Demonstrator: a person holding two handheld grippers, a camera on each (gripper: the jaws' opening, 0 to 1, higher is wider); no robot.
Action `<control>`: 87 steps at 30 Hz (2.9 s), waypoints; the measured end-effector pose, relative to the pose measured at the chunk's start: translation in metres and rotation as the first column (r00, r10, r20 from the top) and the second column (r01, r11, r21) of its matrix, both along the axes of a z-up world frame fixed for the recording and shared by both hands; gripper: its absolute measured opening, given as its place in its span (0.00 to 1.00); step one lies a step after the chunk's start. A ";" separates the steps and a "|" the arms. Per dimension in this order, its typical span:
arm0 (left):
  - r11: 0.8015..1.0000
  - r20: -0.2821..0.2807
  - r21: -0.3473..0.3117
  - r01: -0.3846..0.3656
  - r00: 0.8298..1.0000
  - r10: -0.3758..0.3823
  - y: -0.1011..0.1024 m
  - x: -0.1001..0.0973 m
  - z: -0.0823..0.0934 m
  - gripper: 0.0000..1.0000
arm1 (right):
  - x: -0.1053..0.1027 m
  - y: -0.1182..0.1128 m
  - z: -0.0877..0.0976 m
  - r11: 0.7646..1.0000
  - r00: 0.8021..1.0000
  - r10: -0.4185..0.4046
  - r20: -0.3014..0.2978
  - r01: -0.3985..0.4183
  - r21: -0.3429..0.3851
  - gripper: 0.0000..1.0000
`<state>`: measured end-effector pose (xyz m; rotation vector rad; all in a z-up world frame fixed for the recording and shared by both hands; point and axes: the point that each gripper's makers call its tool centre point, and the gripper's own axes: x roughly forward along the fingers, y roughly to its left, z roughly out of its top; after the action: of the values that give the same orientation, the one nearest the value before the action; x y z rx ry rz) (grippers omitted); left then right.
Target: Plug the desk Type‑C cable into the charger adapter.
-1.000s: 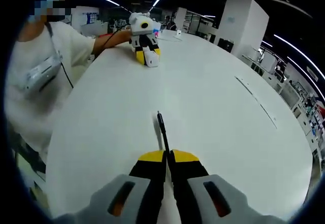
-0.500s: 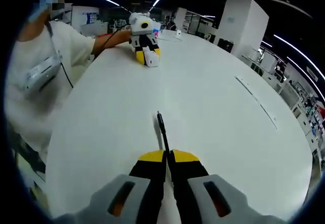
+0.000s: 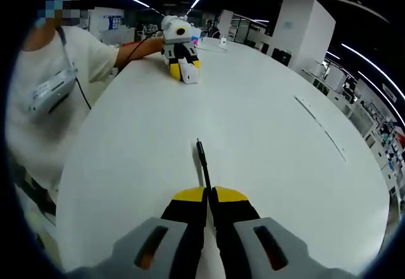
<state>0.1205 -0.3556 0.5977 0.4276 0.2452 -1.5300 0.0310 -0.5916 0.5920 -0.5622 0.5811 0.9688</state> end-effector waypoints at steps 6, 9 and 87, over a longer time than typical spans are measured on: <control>1.000 0.000 0.000 0.000 1.000 0.000 0.000 0.000 0.000 0.26 | 0.001 0.001 0.000 1.000 1.000 0.005 -0.002 -0.005 -0.002 0.03; 1.000 0.001 -0.001 0.000 1.000 0.000 0.000 0.000 0.000 0.26 | 0.001 0.002 0.000 1.000 1.000 0.007 -0.002 -0.007 -0.003 0.03; 1.000 0.021 0.000 0.001 1.000 -0.001 -0.001 0.000 0.001 0.26 | 0.011 0.051 0.000 0.996 0.996 0.091 0.020 -0.091 0.021 0.02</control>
<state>0.1206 -0.3561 0.5985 0.4435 0.2293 -1.5259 0.0419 -0.5411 0.5919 -0.5820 0.5311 1.0537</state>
